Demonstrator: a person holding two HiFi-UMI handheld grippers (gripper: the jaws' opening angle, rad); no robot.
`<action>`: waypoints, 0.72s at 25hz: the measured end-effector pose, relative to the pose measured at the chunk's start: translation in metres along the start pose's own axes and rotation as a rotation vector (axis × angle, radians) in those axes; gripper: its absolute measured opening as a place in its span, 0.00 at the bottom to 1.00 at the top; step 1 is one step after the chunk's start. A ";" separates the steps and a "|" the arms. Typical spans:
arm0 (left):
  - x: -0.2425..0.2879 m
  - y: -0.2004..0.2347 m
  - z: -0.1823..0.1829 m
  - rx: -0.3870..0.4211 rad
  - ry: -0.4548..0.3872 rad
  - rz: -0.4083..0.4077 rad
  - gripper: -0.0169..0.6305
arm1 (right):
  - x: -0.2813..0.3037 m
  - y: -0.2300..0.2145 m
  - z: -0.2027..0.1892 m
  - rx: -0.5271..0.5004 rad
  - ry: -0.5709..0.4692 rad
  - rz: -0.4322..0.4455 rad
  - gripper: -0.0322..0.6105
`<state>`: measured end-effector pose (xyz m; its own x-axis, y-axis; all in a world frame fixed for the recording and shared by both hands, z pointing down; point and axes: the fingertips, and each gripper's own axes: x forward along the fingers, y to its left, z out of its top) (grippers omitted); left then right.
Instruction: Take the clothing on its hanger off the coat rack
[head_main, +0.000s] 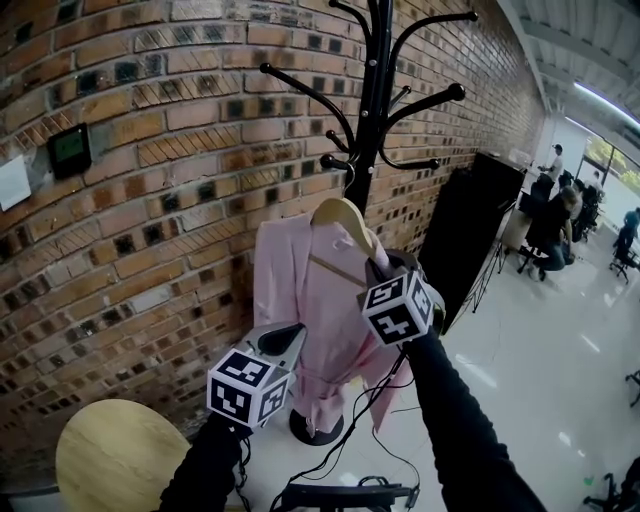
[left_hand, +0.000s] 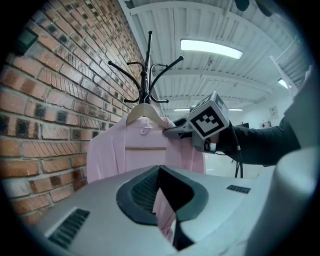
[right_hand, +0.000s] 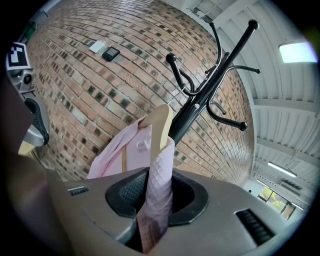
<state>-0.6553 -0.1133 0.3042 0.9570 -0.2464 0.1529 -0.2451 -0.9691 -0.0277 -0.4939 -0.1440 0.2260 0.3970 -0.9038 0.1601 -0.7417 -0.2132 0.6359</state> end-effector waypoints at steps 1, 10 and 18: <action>-0.001 0.000 0.001 0.000 0.000 -0.001 0.03 | -0.002 -0.001 0.002 -0.006 -0.002 0.001 0.17; -0.003 -0.004 0.014 0.019 -0.022 -0.005 0.03 | -0.022 -0.026 0.022 -0.015 -0.026 -0.009 0.17; -0.006 -0.028 0.028 0.049 -0.046 -0.019 0.03 | -0.064 -0.048 0.028 -0.002 -0.077 -0.004 0.17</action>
<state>-0.6498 -0.0852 0.2764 0.9679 -0.2271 0.1081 -0.2200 -0.9727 -0.0737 -0.4982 -0.0861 0.1642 0.3568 -0.9289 0.0993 -0.7395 -0.2159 0.6376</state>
